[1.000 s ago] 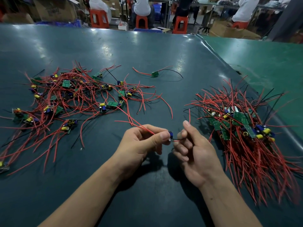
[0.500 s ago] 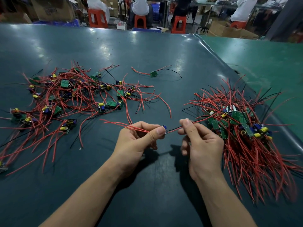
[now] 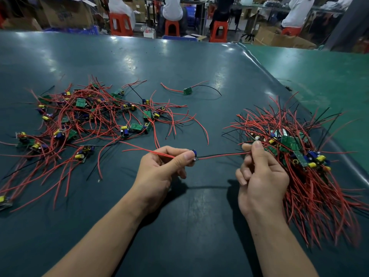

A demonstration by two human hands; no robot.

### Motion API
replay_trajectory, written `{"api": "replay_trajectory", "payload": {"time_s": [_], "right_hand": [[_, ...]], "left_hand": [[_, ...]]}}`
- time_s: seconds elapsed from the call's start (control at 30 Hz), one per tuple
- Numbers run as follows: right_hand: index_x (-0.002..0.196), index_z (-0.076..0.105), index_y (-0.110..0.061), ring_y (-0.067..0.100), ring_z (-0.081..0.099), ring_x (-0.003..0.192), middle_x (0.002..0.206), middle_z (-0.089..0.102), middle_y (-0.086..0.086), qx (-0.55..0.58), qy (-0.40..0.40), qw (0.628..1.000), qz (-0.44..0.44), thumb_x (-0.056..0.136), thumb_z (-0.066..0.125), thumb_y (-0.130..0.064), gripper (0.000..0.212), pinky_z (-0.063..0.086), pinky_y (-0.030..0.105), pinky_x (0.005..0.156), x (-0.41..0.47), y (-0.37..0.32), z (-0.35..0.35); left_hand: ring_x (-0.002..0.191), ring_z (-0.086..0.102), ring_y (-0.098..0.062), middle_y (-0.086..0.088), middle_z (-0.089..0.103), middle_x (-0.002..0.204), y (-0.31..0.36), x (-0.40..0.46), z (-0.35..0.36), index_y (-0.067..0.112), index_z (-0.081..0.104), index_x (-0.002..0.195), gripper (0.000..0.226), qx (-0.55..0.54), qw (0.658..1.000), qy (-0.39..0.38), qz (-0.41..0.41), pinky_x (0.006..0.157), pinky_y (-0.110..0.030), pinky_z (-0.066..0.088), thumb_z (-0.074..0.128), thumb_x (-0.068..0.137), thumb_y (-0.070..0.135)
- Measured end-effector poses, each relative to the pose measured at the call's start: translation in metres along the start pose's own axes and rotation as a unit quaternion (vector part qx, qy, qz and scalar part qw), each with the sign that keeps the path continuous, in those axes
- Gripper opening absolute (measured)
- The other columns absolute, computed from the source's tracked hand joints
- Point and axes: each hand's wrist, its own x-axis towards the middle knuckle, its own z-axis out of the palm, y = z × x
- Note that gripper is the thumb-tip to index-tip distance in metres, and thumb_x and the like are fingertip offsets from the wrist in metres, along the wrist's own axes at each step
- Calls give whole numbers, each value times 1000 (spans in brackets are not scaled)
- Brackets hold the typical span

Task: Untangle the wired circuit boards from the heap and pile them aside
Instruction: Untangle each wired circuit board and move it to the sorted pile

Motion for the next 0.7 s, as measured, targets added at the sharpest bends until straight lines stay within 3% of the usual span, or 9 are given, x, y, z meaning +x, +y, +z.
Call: {"api": "replay_trajectory", "payload": {"time_s": [0.1,0.2,0.27,0.37,0.5,0.7], "right_hand": [[63,56,-10,7,29,34,48,41,-3,5,18,999,-29,101,51,-21,40,23,16,35,-2,0,2],[56,44,-15,7,25,32,45,34,-6,60,25,998,15,103,44,-21,47,20,14,33,-2,-1,4],[53,46,-17,7,25,32,46,35,-6,81,26,996,33,103,44,-23,50,19,14,33,-1,-1,4],[57,51,-15,9,28,34,45,32,-3,82,17,996,28,102,44,-41,52,21,15,35,-2,-2,2],[53,52,-15,12,28,34,44,32,0,113,5,990,80,97,31,-62,68,22,15,35,-2,-3,-1],[44,47,-18,10,24,30,38,28,-4,53,38,997,40,102,40,-45,65,20,14,35,-3,0,-1]], "left_hand": [[58,54,-13,-6,71,73,-2,2,-1,18,77,73,11,-16,1000,9,7,54,-21,45,83,65,23],[56,56,-12,-6,72,74,-2,1,-1,19,78,78,23,3,1000,-6,20,54,-20,47,84,59,31],[57,56,-13,-6,72,75,-1,2,-1,19,78,79,24,18,999,-5,31,56,-20,48,84,59,32],[57,53,-12,-4,70,74,-2,6,0,17,78,80,21,3,998,37,49,58,-21,46,86,67,30],[47,37,-8,-2,65,70,3,9,1,11,78,75,30,-113,990,79,16,51,-22,43,65,77,38],[43,40,-11,0,46,51,11,9,0,14,60,50,48,-116,985,126,-2,44,-21,38,59,77,54]]}}
